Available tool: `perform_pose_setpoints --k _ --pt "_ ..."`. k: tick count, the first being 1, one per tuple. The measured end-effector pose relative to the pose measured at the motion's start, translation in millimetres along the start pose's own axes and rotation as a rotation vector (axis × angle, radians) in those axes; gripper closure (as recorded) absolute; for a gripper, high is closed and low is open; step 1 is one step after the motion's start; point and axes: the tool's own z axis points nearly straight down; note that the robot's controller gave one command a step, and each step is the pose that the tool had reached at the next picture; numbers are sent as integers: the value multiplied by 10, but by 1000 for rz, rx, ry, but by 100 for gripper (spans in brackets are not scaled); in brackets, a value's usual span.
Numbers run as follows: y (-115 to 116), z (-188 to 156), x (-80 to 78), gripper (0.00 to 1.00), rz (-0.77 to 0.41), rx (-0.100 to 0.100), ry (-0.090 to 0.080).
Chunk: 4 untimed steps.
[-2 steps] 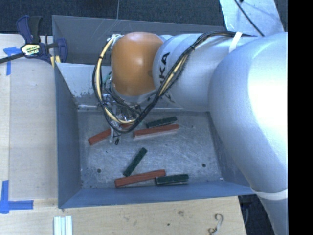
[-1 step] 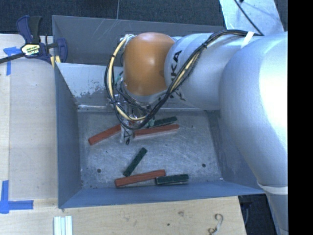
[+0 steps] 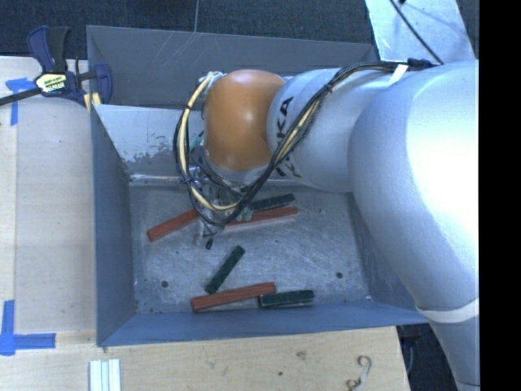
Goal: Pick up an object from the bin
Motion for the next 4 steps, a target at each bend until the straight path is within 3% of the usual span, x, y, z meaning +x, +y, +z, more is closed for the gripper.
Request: perform_pose_setpoints --k 1,2,4 --pt "-5 -5 -7 0 1 -1 -2" --pt "-5 -24 -20 100 3 -1 -6" --pt "-11 -1177 -56 100 7 0 -8"
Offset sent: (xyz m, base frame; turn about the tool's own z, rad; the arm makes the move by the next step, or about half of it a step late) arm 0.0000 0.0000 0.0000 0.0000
